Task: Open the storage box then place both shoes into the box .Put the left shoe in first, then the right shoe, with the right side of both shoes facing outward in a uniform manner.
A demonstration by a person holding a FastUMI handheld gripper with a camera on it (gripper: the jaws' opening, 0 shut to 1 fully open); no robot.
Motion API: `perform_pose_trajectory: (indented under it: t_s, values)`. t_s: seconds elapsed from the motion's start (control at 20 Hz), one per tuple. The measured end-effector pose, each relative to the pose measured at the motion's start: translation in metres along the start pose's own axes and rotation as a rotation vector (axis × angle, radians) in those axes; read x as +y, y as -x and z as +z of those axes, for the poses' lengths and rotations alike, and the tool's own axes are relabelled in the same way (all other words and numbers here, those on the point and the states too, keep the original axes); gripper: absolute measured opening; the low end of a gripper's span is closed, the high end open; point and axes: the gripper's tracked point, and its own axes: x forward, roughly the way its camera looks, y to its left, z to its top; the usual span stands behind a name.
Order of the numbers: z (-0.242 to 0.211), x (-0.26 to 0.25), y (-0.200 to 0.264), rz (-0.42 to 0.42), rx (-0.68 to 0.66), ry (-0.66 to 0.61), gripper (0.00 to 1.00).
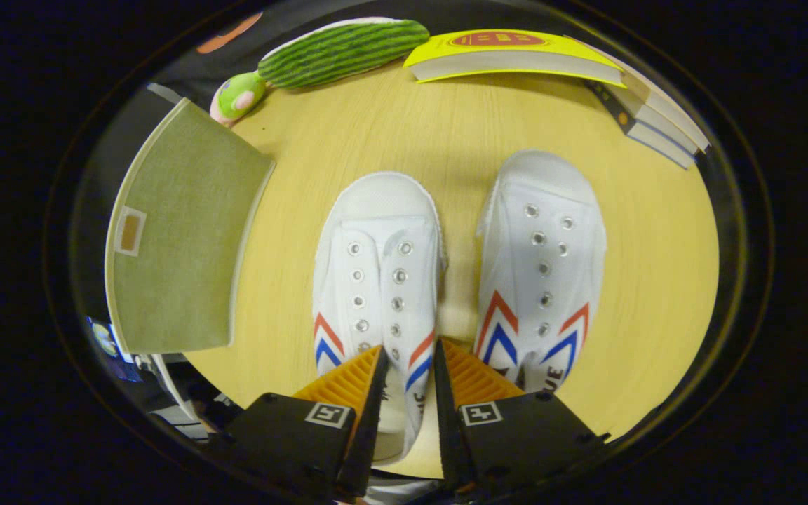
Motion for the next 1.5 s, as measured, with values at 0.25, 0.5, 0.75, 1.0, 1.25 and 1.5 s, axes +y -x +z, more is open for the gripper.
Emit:
perform_pose_trajectory:
  t_s: [0.25, 0.5, 0.75, 1.0, 1.25, 1.5]
  values:
    - [0.002, 0.007, 0.007, 0.175, -0.114, -0.156, 0.06]
    - [0.006, 0.038, 0.015, 0.394, -0.208, -0.22, 0.06]
    - [0.031, 0.074, 0.073, 0.446, -0.33, -0.19, 0.06]
    - [0.048, 0.134, 0.137, 0.401, -0.399, -0.118, 0.06]
    - [0.067, 0.201, 0.146, 0.369, -0.398, -0.171, 0.05]
    - [0.071, 0.271, 0.11, 0.385, -0.376, -0.175, 0.06]
